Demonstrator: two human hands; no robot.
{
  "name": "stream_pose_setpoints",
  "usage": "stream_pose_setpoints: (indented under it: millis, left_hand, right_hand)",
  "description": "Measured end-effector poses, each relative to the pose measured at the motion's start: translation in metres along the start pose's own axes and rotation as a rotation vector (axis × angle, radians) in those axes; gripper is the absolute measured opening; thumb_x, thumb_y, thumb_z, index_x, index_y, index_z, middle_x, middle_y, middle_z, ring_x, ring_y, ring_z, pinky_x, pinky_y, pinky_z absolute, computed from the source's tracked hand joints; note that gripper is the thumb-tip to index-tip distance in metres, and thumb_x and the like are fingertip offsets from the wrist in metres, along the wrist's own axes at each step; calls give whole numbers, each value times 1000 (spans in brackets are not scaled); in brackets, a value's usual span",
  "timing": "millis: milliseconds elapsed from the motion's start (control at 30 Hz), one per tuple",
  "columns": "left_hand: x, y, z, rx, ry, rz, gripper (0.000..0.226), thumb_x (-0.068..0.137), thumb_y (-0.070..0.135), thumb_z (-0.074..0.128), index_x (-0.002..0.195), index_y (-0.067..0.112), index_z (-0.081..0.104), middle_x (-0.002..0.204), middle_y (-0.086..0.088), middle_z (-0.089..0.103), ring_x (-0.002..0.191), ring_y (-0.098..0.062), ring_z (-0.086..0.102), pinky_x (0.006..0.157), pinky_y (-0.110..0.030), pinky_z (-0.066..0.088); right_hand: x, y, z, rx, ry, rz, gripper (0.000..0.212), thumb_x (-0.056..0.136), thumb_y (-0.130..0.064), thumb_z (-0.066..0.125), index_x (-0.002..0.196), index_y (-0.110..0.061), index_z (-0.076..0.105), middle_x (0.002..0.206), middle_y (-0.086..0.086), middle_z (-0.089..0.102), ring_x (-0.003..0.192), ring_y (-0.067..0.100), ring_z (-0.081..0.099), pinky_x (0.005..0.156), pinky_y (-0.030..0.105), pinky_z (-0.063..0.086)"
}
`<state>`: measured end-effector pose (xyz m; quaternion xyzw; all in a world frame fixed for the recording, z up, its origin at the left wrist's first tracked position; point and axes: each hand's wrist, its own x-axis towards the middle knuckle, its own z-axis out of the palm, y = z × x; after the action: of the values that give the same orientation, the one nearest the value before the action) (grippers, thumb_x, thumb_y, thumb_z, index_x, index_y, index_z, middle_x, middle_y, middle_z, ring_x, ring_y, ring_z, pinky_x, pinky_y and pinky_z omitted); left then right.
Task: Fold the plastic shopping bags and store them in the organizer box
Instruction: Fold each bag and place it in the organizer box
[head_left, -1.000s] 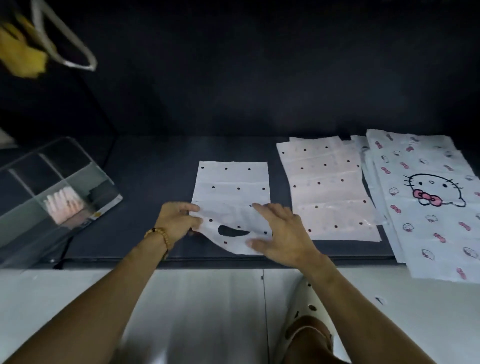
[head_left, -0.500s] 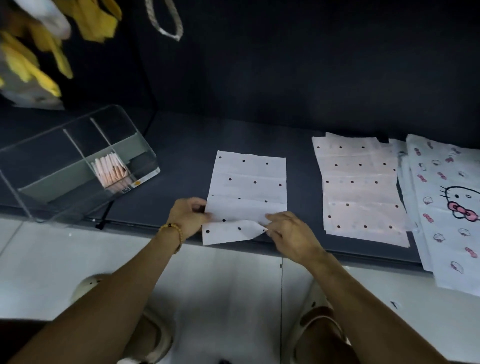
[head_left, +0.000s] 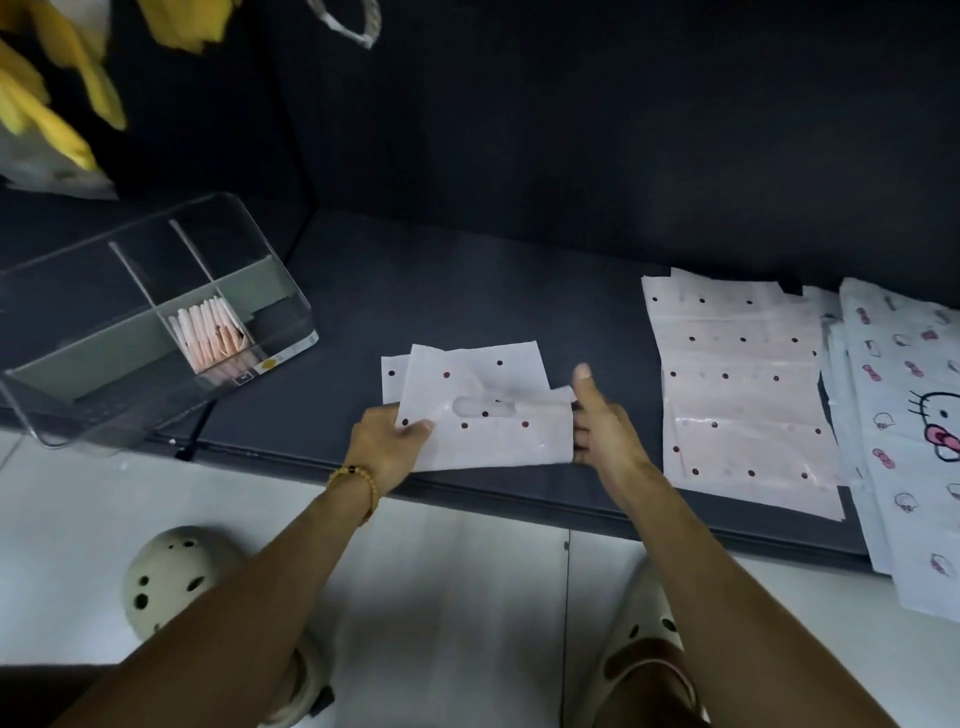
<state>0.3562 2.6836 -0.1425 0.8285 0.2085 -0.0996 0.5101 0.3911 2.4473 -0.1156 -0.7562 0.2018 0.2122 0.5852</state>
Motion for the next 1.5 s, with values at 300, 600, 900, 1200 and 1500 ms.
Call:
stream_pose_setpoints:
  millis: [300,600,900,1200,1500]
  left_hand:
    - [23,-2,0,1,56,-82,11,86,20,66,91,12,72,88,4,69,82,-17,62,72,-20,44]
    - [21,3,-15,364,176,-175,36,76,30,76,57,13,51,56,-1,50,54,-13,48,47,-19,33]
    - [-1,-3,-4,714,162,441,37,82,14,60,119,13,58,123,-8,54,114,-29,51,84,-41,51]
    - [-4,-32,3,880,-56,582,59,99,41,16,150,11,21,157,-4,17,146,-22,11,117,-36,0]
    - [-4,-34,4,1030,-77,582,65,92,43,-5,149,13,-1,158,-3,-2,147,-19,-6,119,-37,-4]
  right_hand:
    - [19,4,20,-421,271,-122,23,89,-25,60,67,-19,61,67,-4,63,61,9,58,52,18,40]
    - [28,1,22,-588,199,-118,18,91,-30,62,76,-20,62,72,-5,61,70,14,58,64,23,43]
    - [31,-1,27,-629,232,-101,16,91,-31,61,81,-18,62,73,-4,61,70,15,57,64,23,42]
    - [30,0,33,-681,254,-91,20,95,-30,57,100,-11,61,91,9,67,87,27,64,71,30,50]
    - [-9,25,108,-1071,91,-830,56,89,-18,60,140,-3,44,149,16,41,140,28,36,114,38,27]
